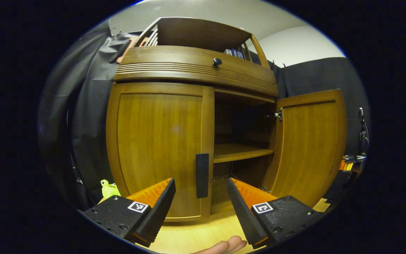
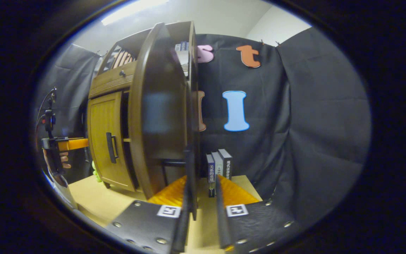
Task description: Open the right door of the double-door shoe cabinet with the right hand, and open the left door with the left hand.
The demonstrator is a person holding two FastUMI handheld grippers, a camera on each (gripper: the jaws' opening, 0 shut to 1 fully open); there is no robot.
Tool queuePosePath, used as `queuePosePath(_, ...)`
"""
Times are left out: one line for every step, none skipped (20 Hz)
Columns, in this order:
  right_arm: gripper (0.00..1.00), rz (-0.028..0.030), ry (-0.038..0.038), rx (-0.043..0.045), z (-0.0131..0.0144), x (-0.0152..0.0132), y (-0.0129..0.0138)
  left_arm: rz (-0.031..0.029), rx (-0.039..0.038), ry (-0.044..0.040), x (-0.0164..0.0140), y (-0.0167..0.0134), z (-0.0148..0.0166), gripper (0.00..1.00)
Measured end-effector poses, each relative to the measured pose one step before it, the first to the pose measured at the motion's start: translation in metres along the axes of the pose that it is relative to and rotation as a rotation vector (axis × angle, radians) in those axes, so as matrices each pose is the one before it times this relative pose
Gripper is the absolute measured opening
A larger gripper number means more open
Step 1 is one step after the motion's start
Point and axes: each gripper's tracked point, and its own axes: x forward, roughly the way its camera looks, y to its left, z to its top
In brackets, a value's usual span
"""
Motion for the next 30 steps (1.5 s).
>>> queuePosePath(0.60,0.00254,-0.00305,0.00240,-0.00067,-0.01410,0.00114,0.00202,0.01179,-0.00909,0.00682,-0.00101,-0.00016,0.92)
queuePosePath(0.77,-0.01781,0.01020,-0.01814,0.00149,-0.00879,-0.00310,0.00167,0.01155,-0.01657,0.00586,-0.00057,-0.00081,0.92)
queuePosePath(0.94,-0.01745,-0.00715,-0.01067,-0.00316,0.00044,-0.00621,0.01425,0.00962,-0.02005,0.00644,0.00170,0.00065,0.92)
queuePosePath(0.96,-0.00702,0.00142,0.00112,0.00103,-0.00710,-0.00300,0.01555,0.00991,-0.01590,0.00845,0.00185,-0.00061,0.92)
queuePosePath(0.98,-0.03312,-0.00737,-0.00496,0.00167,-0.00612,-0.01262,-0.00016,0.00444,0.00513,0.00781,-0.00196,-0.00458,0.87)
queuePosePath(0.94,-0.02711,-0.01379,-0.00250,0.00512,-0.00851,-0.01070,0.00283,0.00497,0.02239,0.00512,-0.00110,-0.00863,0.92)
queuePosePath(0.98,-0.00239,-0.01338,0.00609,0.00451,-0.00797,-0.00265,0.00967,0.00181,0.00861,0.00496,0.00074,-0.00523,0.92)
queuePosePath(0.98,0.00178,-0.01859,0.00847,0.00645,-0.00614,-0.00093,0.00573,0.00278,0.00116,0.00559,0.00020,-0.00209,0.92)
queuePosePath(1.00,0.00247,-0.01486,0.00725,0.00467,-0.00628,-0.00178,-0.00497,0.00751,-0.01078,0.00493,-0.00213,-0.00096,0.89)
queuePosePath(0.98,0.01162,0.00112,-0.00141,0.00288,-0.00933,0.00197,0.00155,-0.00814,-0.02252,0.00589,-0.00100,-0.00014,0.91)
queuePosePath(0.97,0.00805,0.00635,-0.01258,-0.00103,-0.00491,0.00212,0.00022,0.00267,-0.03773,0.00729,-0.00160,0.00225,0.89)
queuePosePath(0.98,0.00293,0.00930,-0.02282,-0.00019,-0.00347,0.00378,-0.00117,-0.00413,-0.04535,0.00620,0.00192,0.00498,0.82)
queuePosePath(0.98,0.01000,0.00778,-0.02881,-0.00015,-0.00349,0.00465,0.01245,-0.01282,-0.02001,0.00678,0.00331,-0.00053,0.74)
queuePosePath(0.98,0.01237,0.00571,-0.02793,0.00198,-0.00387,0.00780,0.00610,-0.01823,0.01777,0.00552,-0.00025,-0.01053,0.66)
queuePosePath(0.98,0.01791,0.00027,-0.02375,0.00375,-0.00169,0.01008,0.01927,-0.00219,0.03345,0.00467,0.00316,-0.01126,0.58)
queuePosePath(0.98,0.02882,-0.01146,-0.00475,0.00714,-0.00131,0.01214,0.01380,0.00157,0.01239,0.00630,0.00525,-0.00738,0.50)
queuePosePath(0.98,0.02778,-0.01358,0.00784,0.00578,0.00117,0.01462,0.00289,-0.00169,0.00049,0.00649,0.00231,-0.00347,0.48)
queuePosePath(1.00,0.02394,-0.01605,0.00950,0.00702,0.00014,0.01261,0.00497,-0.00718,0.01033,0.00577,-0.00074,-0.00558,0.51)
queuePosePath(0.96,0.01685,-0.01702,0.00723,0.00754,0.00077,0.00852,-0.00400,-0.00407,0.01273,0.00402,-0.00191,-0.00663,0.50)
queuePosePath(0.94,0.00996,-0.01479,0.00529,0.00655,0.00029,0.00731,-0.01973,0.01406,-0.00927,-0.00211,-0.00531,0.00306,0.45)
queuePosePath(0.96,0.00557,-0.01115,0.00468,0.00612,0.00050,0.00603,0.00888,0.04110,0.01831,-0.00309,0.00003,0.00121,0.41)
queuePosePath(0.99,0.00064,-0.00871,0.00679,0.00661,-0.00083,0.00500,0.00569,0.02399,0.03040,-0.00009,0.00167,-0.00414,0.36)
queuePosePath(0.96,-0.00399,-0.00403,0.00463,0.00354,-0.00053,0.00353,-0.00413,0.01571,0.01028,0.00291,0.00190,-0.00136,0.34)
queuePosePath(0.94,-0.00498,0.00366,0.00245,0.00276,0.00071,0.00246,-0.00950,0.00507,0.00317,-0.00195,-0.00160,0.00130,0.35)
queuePosePath(0.96,-0.00808,0.00466,0.00341,0.00121,0.00056,0.00132,-0.00891,-0.00759,0.00506,0.00012,-0.00067,0.00012,0.33)
queuePosePath(0.96,-0.01149,0.00184,0.00140,0.00245,0.00044,-0.00037,-0.01018,-0.01819,0.00793,-0.00258,-0.00131,0.00032,0.33)
queuePosePath(0.99,-0.00925,0.00804,-0.00488,-0.00031,0.00022,-0.00075,-0.01203,-0.00969,0.00610,-0.00264,-0.00172,-0.00040,0.32)
queuePosePath(0.99,-0.00986,0.00964,-0.01023,-0.00114,0.00054,-0.00063,-0.01103,0.00162,0.00866,-0.00537,-0.00135,-0.00017,0.31)
queuePosePath(0.99,-0.00842,0.00685,-0.00570,-0.00027,-0.00001,-0.00036,-0.00813,-0.00290,0.00720,-0.00913,0.00049,-0.00057,0.31)
queuePosePath(0.96,0.00329,0.00654,0.00510,0.00025,-0.00002,0.00248,-0.00484,-0.00255,0.00278,-0.00912,-0.00034,0.00028,0.31)
